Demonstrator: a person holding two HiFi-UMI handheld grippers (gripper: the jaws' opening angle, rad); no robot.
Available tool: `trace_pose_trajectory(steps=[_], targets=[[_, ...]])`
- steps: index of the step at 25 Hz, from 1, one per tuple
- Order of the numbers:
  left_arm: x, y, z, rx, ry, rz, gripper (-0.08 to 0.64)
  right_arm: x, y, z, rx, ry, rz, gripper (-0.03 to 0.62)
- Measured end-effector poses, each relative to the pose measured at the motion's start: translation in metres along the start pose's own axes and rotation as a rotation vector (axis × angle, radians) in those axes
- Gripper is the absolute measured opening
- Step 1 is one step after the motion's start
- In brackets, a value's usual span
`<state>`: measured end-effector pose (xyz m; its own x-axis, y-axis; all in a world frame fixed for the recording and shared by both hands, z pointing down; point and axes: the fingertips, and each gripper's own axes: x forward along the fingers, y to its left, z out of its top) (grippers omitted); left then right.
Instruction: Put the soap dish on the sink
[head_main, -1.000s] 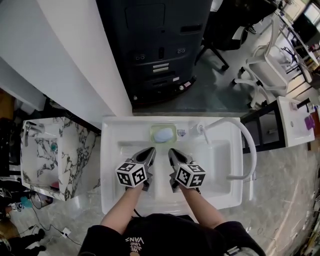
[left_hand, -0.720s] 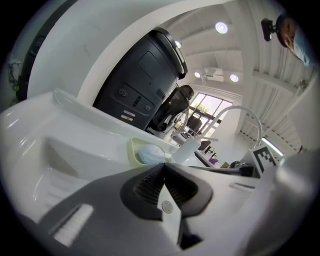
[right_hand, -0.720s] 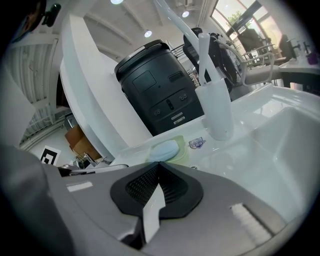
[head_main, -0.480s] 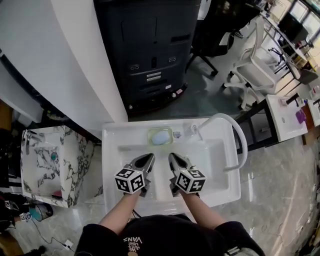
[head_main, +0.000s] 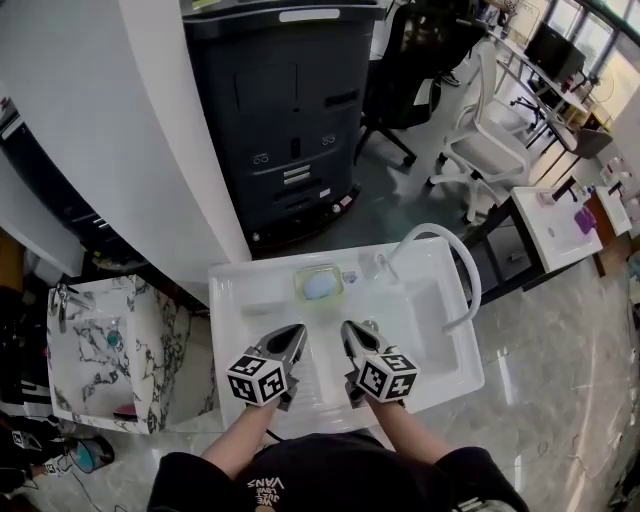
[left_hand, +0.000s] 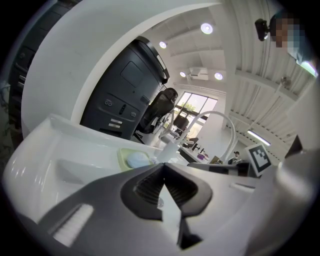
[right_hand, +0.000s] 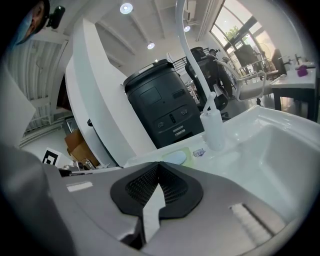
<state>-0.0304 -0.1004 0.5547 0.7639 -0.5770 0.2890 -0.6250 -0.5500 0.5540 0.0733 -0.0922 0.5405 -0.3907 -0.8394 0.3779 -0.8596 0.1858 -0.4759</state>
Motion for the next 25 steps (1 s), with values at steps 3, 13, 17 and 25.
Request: trace_pose_trajectory(steps=[3, 13, 17, 25], targets=[[-0.009, -0.005, 0.001, 0.02, 0.003, -0.018, 0.052, -0.012, 0.006, 0.002, 0.007, -0.031, -0.015, 0.002], [-0.039, -0.028, -0.001, 0.086, 0.021, -0.083, 0.052, -0.048, 0.031, -0.003, 0.012, -0.091, -0.045, 0.002], [-0.056, -0.03, -0.01, 0.099, 0.029, -0.087, 0.052, -0.058, 0.037, -0.013, 0.008, -0.095, -0.062, 0.002], [-0.078, -0.03, -0.02, 0.127, 0.036, -0.095, 0.053, -0.075, 0.049, -0.027, 0.007, -0.11, -0.095, 0.002]])
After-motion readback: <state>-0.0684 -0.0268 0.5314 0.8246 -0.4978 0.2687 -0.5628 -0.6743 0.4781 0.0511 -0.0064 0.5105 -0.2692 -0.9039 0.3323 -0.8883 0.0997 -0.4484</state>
